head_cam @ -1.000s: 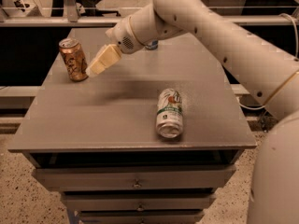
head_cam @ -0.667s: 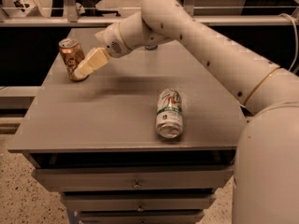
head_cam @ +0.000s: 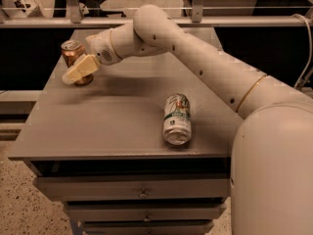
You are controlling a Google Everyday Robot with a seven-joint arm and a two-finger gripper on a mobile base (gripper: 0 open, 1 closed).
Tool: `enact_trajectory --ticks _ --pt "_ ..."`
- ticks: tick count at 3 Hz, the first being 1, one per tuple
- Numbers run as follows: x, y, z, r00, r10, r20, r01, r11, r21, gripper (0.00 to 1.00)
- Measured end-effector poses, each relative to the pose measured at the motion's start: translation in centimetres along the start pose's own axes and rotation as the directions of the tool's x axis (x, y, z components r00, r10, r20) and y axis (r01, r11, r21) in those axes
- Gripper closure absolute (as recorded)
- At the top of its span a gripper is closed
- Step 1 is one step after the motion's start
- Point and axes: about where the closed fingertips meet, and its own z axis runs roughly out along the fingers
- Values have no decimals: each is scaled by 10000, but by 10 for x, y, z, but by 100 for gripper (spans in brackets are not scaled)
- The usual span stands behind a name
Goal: Pick orange can
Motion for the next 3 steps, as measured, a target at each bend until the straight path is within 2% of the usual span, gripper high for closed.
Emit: enact_trajectory --ticks 1,2,3 --pt "-3 4 15 9996 -226 190 225 9997 93 18" --pt "-2 4 16 9990 -261 371 250 9993 284 41" --pt "-9 -3 -6 9941 -152 1075 68 9969 780 72"
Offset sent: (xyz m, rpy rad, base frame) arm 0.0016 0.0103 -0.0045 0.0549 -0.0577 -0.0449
